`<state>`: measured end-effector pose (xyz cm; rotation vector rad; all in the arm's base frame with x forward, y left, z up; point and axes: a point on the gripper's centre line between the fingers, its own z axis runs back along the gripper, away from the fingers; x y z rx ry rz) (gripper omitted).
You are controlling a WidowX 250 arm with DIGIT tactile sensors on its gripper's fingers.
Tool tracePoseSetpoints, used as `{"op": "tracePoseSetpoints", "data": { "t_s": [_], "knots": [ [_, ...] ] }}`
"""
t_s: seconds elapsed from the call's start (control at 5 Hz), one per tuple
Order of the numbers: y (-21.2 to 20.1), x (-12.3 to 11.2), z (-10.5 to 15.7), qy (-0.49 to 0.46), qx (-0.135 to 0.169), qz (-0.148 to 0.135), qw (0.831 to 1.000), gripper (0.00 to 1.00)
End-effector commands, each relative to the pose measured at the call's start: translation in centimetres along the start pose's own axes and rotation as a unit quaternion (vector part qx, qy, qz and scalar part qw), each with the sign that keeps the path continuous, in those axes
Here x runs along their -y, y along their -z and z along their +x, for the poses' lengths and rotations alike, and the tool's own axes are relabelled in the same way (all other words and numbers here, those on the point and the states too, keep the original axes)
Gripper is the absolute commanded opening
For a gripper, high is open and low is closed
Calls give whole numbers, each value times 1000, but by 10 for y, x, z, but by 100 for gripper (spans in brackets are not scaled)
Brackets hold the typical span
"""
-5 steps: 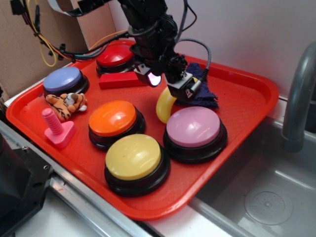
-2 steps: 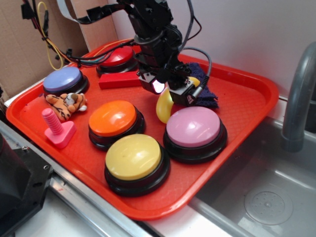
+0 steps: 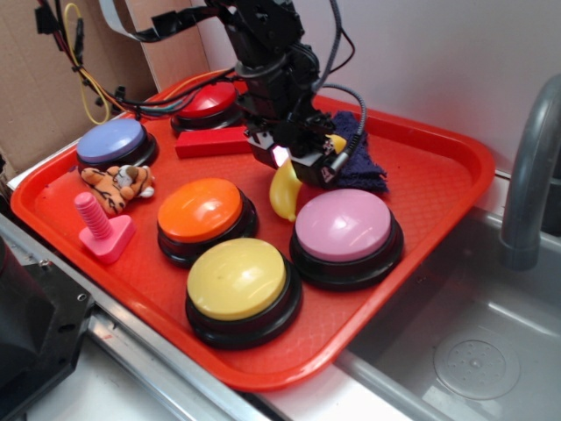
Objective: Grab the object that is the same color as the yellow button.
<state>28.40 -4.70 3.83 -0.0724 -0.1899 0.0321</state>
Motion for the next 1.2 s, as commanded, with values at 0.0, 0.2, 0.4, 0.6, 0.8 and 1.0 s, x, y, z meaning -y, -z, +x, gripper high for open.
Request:
{"op": "tracePoseSetpoints", "data": {
  "t_s": [0.0, 0.2, 0.4, 0.6, 0.8, 1.0],
  "knots": [
    [-66, -12, 15, 65, 14, 16, 998, 0],
    [-95, -27, 7, 102, -7, 17, 995, 0],
    [-116, -38, -4, 111, -26, 24, 993, 0],
    [-129, -49, -12, 117, -45, 28, 992, 0],
    [-137, -58, -20, 111, -57, 40, 991, 0],
    [-137, -62, -20, 107, -76, 48, 990, 0]
  ]
}}
